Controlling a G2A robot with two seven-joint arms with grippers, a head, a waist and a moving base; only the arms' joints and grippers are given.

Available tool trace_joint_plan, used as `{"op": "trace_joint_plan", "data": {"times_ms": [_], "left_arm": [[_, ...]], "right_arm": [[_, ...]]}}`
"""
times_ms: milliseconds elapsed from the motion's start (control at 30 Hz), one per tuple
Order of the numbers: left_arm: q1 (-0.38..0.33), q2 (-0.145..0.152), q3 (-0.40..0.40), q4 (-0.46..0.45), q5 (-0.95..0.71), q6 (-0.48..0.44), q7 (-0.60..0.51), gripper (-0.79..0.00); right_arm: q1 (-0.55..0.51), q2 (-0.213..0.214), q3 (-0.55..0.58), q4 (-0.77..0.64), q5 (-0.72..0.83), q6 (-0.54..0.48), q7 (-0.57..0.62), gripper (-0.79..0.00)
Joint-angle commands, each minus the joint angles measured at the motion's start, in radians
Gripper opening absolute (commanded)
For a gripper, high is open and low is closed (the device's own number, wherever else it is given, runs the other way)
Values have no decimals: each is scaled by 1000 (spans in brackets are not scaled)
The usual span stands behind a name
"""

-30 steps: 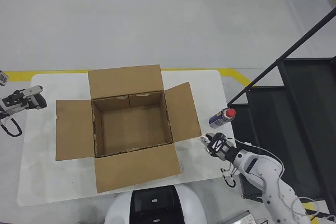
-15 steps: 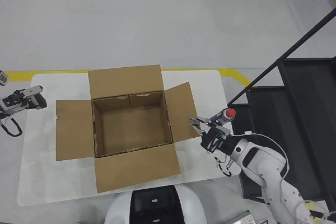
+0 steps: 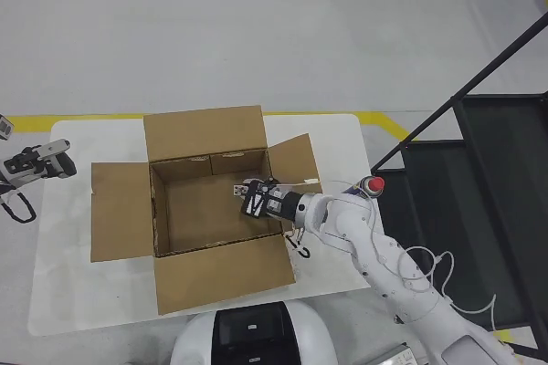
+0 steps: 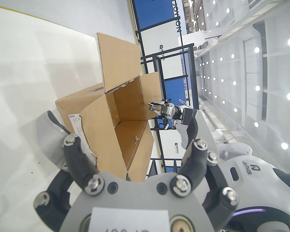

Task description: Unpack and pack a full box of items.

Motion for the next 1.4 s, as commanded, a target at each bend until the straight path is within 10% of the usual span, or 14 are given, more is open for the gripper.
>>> {"op": "trace_joint_plan", "data": {"times_ms": [0, 267, 367, 400, 467, 767, 1100, 1367], "left_arm": [[0, 0, 0, 0, 0, 0, 0, 0], [0, 0, 0, 0, 0, 0, 0, 0], [0, 0, 0, 0, 0, 0, 0, 0], [0, 0, 0, 0, 0, 0, 0, 0], [0, 0, 0, 0, 0, 0, 0, 0], [0, 0, 0, 0, 0, 0, 0, 0], [0, 0, 0, 0, 0, 0, 0, 0], [0, 0, 0, 0, 0, 0, 0, 0]], "right_arm": [[52, -17, -51, 56, 20, 27, 47, -785], [181, -77, -178, 253, 105, 98, 152, -785], [202, -91, -206, 291, 130, 75, 149, -477], [206, -93, -213, 296, 133, 59, 138, -237], [208, -95, -217, 302, 130, 39, 113, 0], [80, -46, -78, 173, 132, -39, -30, 0], [-414, 80, 347, -239, 49, -287, -229, 0], [-723, 121, 575, -304, -50, -341, -431, 0]]}}
